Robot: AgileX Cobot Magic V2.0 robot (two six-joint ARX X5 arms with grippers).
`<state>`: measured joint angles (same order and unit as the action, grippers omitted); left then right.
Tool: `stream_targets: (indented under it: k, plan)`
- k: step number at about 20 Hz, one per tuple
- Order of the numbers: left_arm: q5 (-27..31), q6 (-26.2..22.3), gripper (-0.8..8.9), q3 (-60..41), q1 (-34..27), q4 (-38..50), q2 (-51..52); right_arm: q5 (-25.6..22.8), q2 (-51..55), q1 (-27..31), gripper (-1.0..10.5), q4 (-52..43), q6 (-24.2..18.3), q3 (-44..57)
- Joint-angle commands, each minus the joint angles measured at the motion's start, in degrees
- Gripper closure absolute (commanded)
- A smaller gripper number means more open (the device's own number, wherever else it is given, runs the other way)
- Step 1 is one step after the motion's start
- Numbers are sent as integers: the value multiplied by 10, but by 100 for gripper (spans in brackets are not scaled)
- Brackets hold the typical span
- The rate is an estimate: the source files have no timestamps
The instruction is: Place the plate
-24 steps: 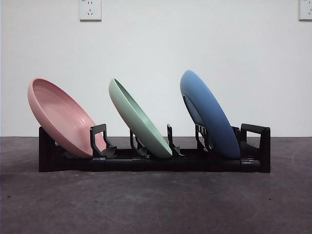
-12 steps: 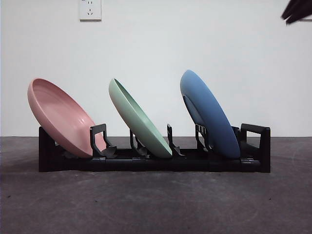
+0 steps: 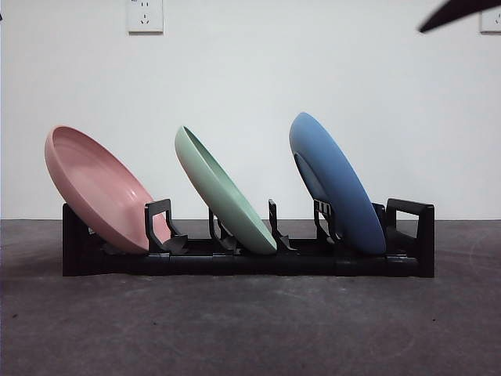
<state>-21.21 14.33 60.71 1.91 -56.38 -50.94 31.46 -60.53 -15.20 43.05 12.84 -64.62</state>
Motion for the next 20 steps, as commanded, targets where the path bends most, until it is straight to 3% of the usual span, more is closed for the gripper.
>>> stream_targets:
  k: [1, 5, 11, 20]
  plan:
    - [-3, -7, 438, 14, 0, 7, -2, 0, -53, -21, 731, -2, 17, -52]
    - [-3, -7, 438, 14, 0, 7, -2, -10, -163, -50, 731, 14, 5, -140]
    - [-3, -8, 438, 14, 0, 7, -2, -74, -281, -82, 731, 23, -14, -224]
    - [-3, -8, 438, 14, 0, 20, -2, -130, -350, -106, 731, 26, -33, -250]
